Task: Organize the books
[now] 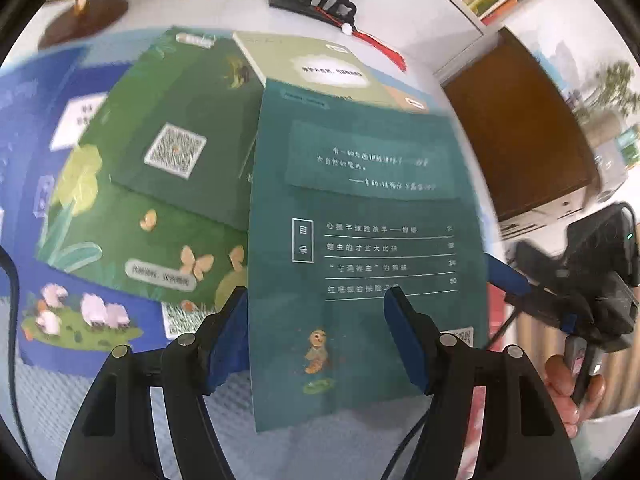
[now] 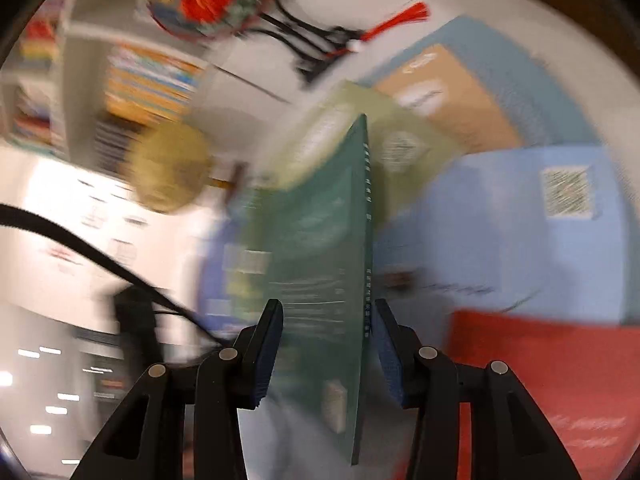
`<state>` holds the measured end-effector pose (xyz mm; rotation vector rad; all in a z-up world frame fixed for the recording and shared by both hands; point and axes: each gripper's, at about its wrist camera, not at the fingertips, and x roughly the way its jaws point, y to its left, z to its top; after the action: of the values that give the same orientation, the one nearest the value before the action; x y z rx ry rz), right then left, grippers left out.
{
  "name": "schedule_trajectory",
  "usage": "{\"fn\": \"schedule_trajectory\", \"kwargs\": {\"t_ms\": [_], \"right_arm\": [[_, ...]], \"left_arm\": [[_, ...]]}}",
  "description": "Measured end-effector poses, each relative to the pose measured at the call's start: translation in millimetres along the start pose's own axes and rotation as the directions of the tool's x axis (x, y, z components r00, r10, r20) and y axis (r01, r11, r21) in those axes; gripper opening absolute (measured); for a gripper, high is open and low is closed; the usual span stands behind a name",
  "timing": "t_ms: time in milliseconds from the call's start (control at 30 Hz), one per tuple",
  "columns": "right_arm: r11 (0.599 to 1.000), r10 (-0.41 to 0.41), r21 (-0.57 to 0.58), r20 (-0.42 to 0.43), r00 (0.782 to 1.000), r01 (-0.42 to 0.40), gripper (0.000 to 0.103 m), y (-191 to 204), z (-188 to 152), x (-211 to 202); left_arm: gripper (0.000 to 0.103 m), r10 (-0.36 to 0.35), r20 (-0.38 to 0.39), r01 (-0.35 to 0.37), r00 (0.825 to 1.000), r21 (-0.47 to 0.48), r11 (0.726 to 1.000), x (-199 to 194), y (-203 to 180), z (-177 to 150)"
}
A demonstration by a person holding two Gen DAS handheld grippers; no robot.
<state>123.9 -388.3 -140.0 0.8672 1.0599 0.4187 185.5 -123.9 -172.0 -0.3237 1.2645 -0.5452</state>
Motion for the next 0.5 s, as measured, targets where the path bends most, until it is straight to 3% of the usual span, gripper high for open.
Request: {"fn": "schedule_trajectory", "kwargs": {"t_ms": [33,67,200,267,367,500], "right_arm": [[0.994,0.104,0.036,-0.013,0.994,-0.104,0.045,-1.0,-1.9,0.8],[0.992,0.119,0.048,-0.021,0.993,-0.118,0.045,-0.8,-4.2,3.9],[0.999,-0.005,0.041,-0.052,0.999,0.007,0.04,-2.3,-12.4,32.5],[1.0,-0.014,0.021,-0.032,0.999,0.015,0.02,4.2,-14.6,33.4],[0.987,-0.114,-0.114,-0.007,0.993,0.113,0.015,33.6,-16.2,31.6],[0.927,-0.231,-0.305,-0.002,0.973,0.219,0.015,79.2,-19.6,38.9]], "left_arm": [[0.065,-0.032,-0.01,0.031,0.999,-0.019,0.999,1.0,2.8,-0.4],[0.065,-0.044,-0.009,0.044,0.999,-0.028,0.999,0.4,4.4,-1.6],[0.065,-0.017,-0.003,0.017,1.0,-0.006,1.0,-1.8,2.6,-5.5],[0.065,0.008,-0.011,-0.008,1.0,0.003,1.0,-5.5,4.0,-9.1],[0.065,0.033,0.032,-0.033,0.999,-0.004,0.999,-23.3,9.2,-13.2],[0.065,0.046,0.104,-0.042,0.993,-0.039,0.998,-55.4,20.1,-17.3]]}}
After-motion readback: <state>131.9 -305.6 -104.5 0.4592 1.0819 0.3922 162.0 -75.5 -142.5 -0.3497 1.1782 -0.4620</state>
